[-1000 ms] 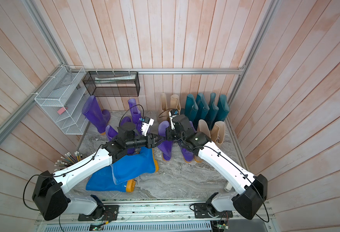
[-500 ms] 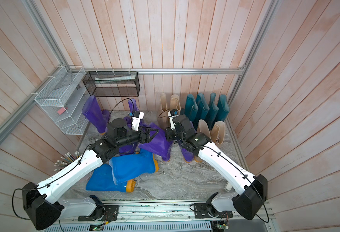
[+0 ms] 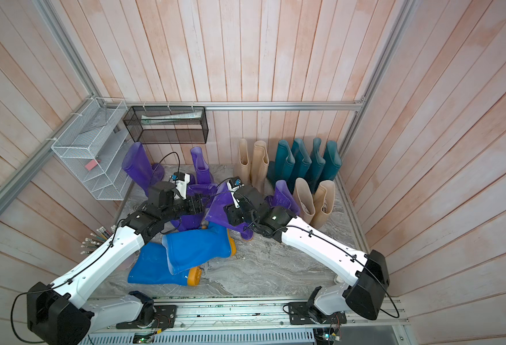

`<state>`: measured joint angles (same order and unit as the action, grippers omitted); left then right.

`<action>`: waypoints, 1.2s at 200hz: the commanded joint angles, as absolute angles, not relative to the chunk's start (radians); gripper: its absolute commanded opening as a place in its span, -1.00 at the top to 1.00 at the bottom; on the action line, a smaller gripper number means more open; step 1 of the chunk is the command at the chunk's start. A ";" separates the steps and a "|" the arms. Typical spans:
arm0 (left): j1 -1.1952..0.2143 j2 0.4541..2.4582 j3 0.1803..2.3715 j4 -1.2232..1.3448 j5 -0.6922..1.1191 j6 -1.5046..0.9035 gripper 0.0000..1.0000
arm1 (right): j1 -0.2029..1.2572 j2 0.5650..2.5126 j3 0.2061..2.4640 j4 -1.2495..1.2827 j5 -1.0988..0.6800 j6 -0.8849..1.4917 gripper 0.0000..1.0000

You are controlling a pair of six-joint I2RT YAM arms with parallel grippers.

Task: Match and arrange rain boots in pairs
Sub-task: Adjust the rain boot at the center of the board, then pair a pair of rain boots at the center of the board.

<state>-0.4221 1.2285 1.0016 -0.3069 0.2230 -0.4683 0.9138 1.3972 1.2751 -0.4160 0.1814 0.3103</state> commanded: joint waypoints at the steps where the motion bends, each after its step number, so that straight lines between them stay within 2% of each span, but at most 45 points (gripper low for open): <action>1: -0.415 1.262 0.979 -0.264 0.363 -0.496 -0.46 | 0.905 1.382 1.268 -0.412 0.242 0.317 -0.23; 53: -0.385 1.357 0.956 -0.164 0.481 -0.552 -0.03 | 0.905 1.343 1.261 -0.426 0.266 0.313 -0.24; 82: -0.380 1.353 0.929 -0.127 0.498 -0.564 0.07 | 0.905 1.321 1.248 -0.424 0.278 0.304 -0.24; 99: -0.367 1.345 0.906 -0.096 0.519 -0.580 0.24 | 0.905 1.314 1.243 -0.426 0.288 0.301 -0.24; 111: -0.349 1.331 0.890 -0.059 0.568 -0.597 0.25 | 0.905 1.310 1.238 -0.423 0.289 0.299 -0.24; 125: -0.327 1.297 0.866 0.003 0.628 -0.624 0.13 | 0.905 1.310 1.238 -0.426 0.288 0.298 -0.24; 149: -0.283 1.252 0.872 -0.015 0.597 -0.613 0.10 | 0.905 1.313 1.235 -0.426 0.291 0.294 -0.24; 177: -0.252 1.290 0.894 -0.061 0.573 -0.586 0.21 | 0.905 1.315 1.233 -0.420 0.288 0.296 -0.24; 208: -0.253 1.339 0.885 -0.030 0.642 -0.580 0.37 | 0.905 1.316 1.236 -0.423 0.291 0.298 -0.24; 240: -0.263 1.358 0.868 -0.006 0.687 -0.572 0.38 | 0.903 1.313 1.237 -0.427 0.300 0.293 -0.24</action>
<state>-0.2554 1.3460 0.8768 -0.0429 0.6289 -0.5945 0.9081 1.3270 1.2392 -0.4191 0.2733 0.3058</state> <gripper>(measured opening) 0.312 0.620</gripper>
